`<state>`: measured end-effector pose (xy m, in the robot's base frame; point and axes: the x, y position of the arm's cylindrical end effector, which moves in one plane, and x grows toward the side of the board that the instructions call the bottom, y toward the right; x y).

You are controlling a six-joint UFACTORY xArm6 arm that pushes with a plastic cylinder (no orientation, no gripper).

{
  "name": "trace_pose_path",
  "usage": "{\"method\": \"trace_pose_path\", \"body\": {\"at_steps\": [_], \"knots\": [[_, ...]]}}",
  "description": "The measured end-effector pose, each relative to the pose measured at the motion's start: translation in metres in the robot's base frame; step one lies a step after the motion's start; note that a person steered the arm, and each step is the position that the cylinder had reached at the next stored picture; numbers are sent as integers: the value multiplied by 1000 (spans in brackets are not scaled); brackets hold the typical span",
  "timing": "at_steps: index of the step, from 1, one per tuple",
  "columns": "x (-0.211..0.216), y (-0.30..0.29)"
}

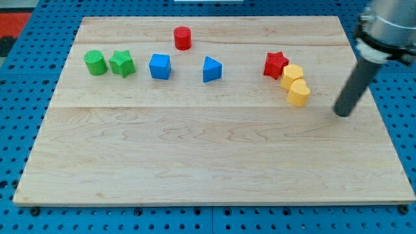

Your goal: Push the red staryellow hexagon towards the top center of the board

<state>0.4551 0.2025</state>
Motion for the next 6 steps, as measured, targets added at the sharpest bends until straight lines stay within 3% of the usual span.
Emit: {"method": "trace_pose_path", "body": {"at_steps": [2, 4, 5, 6], "knots": [[-93, -34], [-118, -134], [-129, -131], [-173, -160]]}}
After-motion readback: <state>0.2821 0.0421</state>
